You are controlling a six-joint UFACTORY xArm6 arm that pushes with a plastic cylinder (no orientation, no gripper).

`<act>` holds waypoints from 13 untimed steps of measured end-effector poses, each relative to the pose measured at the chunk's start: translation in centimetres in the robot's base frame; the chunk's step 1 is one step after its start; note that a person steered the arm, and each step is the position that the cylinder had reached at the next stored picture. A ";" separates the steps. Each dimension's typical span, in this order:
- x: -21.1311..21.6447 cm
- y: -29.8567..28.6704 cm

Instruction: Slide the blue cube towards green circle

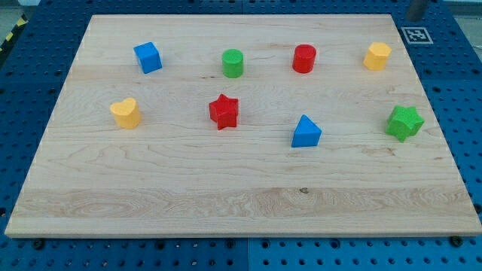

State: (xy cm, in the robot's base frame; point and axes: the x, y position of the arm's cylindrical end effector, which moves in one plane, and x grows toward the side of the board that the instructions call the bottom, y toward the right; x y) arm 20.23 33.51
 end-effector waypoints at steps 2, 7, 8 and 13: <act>0.1 0.3; 7.5 -13.2; 7.0 -16.9; 5.5 -57.2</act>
State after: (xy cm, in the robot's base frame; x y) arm 25.69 -23.65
